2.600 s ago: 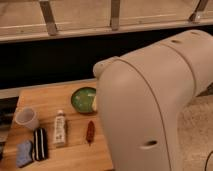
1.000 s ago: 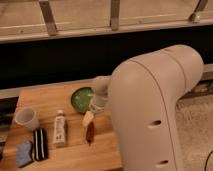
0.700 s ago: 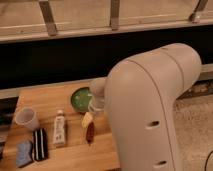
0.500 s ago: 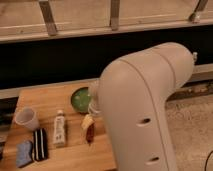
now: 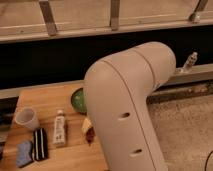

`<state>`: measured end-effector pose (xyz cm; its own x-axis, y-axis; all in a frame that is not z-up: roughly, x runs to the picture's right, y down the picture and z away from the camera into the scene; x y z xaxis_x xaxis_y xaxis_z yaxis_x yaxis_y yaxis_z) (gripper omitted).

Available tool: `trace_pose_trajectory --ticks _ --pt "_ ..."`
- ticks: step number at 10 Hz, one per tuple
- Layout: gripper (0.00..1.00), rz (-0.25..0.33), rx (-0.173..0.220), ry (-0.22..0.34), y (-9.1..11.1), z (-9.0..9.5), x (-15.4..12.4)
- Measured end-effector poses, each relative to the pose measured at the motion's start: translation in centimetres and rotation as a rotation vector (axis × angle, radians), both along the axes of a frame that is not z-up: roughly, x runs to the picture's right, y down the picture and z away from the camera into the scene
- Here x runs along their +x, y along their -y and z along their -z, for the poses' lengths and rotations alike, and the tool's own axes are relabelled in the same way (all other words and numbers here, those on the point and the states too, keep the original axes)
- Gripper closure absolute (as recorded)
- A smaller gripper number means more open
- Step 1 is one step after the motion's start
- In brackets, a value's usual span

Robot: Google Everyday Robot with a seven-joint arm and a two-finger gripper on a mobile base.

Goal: Place the pepper on the white sponge

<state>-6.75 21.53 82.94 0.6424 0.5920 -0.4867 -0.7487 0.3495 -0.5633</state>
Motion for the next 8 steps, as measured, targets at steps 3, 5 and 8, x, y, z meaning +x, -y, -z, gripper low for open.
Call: trace_pose_trajectory --ticks 3,5,8 --pt "0.23 -0.002 0.009 -0.041 -1.3 -0.1 -0.6" --pt "0.40 0.040 0.039 -0.081 -1.8 0.1 -0.9" --pt "0.72 0.075 0.063 -0.108 -2.0 0.2 -1.1"
